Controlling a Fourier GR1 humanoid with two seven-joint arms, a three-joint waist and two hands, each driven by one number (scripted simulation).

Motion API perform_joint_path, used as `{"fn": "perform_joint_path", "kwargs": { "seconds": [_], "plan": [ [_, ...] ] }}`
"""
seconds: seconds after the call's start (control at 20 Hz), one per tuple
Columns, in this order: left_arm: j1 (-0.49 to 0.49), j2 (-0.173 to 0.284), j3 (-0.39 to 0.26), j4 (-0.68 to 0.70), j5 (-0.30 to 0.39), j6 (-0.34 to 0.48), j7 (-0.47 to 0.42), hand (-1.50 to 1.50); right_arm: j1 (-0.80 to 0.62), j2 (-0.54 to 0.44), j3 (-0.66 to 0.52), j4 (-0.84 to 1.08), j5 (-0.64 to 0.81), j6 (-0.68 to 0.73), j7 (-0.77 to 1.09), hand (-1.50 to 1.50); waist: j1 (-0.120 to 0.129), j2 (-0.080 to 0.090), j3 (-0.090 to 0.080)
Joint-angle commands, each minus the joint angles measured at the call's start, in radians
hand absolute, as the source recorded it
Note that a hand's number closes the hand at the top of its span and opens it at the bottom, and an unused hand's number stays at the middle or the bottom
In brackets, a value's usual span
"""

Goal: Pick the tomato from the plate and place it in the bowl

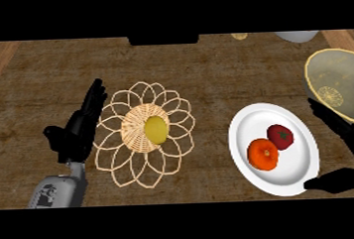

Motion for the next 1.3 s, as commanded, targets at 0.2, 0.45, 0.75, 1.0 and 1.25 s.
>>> {"fn": "perform_joint_path", "kwargs": {
  "seconds": [0.2, 0.45, 0.75, 1.0, 1.25],
  "plan": [
    [0.03, -0.005, 0.02, -0.031, -0.006, -0.038, -0.003, 0.0, -0.058, 0.064, -0.06, 0.014, -0.049, 0.075, 0.007, -1.5, 0.002, 0.0, 0.0],
    [-0.041, -0.042, 0.019, 0.026, -0.049, -0.002, 0.017, 0.0, -0.013, 0.097, -0.091, 0.023, -0.068, 0.104, -0.007, -1.5, -0.002, 0.0, 0.0],
    [0.017, -0.013, 0.064, -0.015, -0.017, -0.051, 0.01, 0.0, -0.031, 0.166, -0.051, 0.142, 0.02, 0.088, -0.067, -1.5, 0.002, 0.0, 0.0],
    [0.046, -0.052, 0.03, -0.03, -0.07, -0.033, -0.017, 0.0, -0.071, 0.181, -0.088, 0.229, 0.053, 0.079, -0.139, -1.5, 0.002, 0.0, 0.0],
    [-0.001, -0.061, 0.035, -0.028, -0.066, -0.038, 0.04, 0.0, -0.184, 0.22, -0.072, 0.364, 0.112, 0.015, -0.17, -1.5, 0.004, 0.001, 0.0]
  ]
}}
